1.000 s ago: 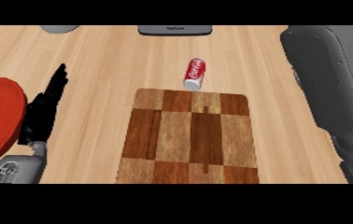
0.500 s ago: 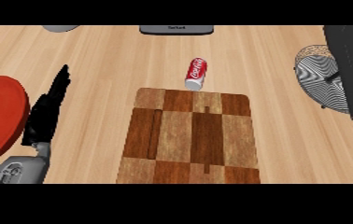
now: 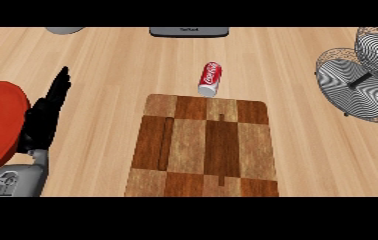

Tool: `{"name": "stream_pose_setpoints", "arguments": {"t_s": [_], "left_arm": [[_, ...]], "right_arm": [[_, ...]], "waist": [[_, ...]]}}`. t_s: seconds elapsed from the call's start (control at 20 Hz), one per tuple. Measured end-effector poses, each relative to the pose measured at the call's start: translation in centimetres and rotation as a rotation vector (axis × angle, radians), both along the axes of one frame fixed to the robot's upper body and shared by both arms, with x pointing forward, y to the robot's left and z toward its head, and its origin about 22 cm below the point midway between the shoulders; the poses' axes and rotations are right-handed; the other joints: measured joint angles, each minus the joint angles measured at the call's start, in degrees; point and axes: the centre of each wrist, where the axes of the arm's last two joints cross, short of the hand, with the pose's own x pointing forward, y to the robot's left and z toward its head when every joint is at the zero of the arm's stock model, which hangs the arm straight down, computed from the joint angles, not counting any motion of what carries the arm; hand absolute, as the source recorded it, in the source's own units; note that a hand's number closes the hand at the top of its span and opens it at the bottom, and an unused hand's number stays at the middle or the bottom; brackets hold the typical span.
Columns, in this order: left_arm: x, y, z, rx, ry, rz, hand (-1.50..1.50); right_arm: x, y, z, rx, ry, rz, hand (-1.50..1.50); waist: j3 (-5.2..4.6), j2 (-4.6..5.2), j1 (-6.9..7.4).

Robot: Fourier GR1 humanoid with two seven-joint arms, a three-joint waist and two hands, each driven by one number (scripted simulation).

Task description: Pick the bell pepper from the cutting board and place it in the tiered basket

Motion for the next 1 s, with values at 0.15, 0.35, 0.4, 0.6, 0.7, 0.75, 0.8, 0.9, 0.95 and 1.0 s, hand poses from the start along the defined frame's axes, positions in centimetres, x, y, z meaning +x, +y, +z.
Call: {"name": "stream_pose_setpoints", "arguments": {"t_s": [0.15, 0.35, 0.4, 0.6, 0.7, 0.75, 0.8, 0.9, 0.95, 1.0], "left_arm": [[0.5, -0.4, -0.2, -0.001, 0.001, 0.001, 0.0], [0.5, -1.1, -0.5, 0.001, -0.005, -0.006, 0.0], [0.4, -1.1, -0.4, 0.0, -0.001, -0.001, 0.0], [0.4, -1.5, -0.3, 0.001, -0.002, -0.002, 0.0], [0.5, -1.2, 0.0, 0.001, 0.002, -0.001, 0.0], [0.3, -1.1, 0.0, 0.0, 0.005, 0.001, 0.0], [0.4, -1.1, -0.1, 0.0, 0.007, 0.0, 0.0], [0.2, -1.1, -0.3, 0.0, 0.005, 0.0, 0.0], [0.2, -0.8, -0.2, 0.001, 0.003, 0.001, 0.0], [0.2, -0.8, -0.4, 0.0, 0.001, 0.002, 0.0]], "right_arm": [[-0.2, -2.2, 0.1, -0.003, 0.025, 0.005, 1.5], [-0.6, -5.3, -0.9, 0.024, 0.059, 0.037, 1.5], [-0.9, -5.8, -1.1, 0.038, 0.067, 0.048, 1.5], [-1.2, -7.8, -2.3, 0.113, 0.079, 0.083, 1.5], [-1.4, -8.7, -2.9, 0.148, 0.089, 0.092, 1.5], [-1.4, -8.7, -3.8, 0.177, 0.103, 0.102, 1.5], [-1.3, -8.8, -3.9, 0.224, 0.101, 0.098, 1.5], [-1.4, -9.2, -4.1, 0.314, 0.068, 0.086, -1.5], [-1.4, -9.3, -4.5, 0.337, 0.057, 0.081, -1.5], [-1.5, -9.5, -4.8, 0.352, 0.047, 0.086, -1.5]], "waist": [[0.01, 0.01, -0.04], [0.01, 0.0, -0.01], [0.02, -0.04, -0.09], [0.02, -0.01, 0.0], [0.03, -0.01, 0.02], [0.02, -0.07, -0.03], [0.04, -0.04, -0.04], [-0.3, -0.24, -0.04], [-0.62, -0.44, -0.01], [-0.96, -0.59, 0.04]]}}
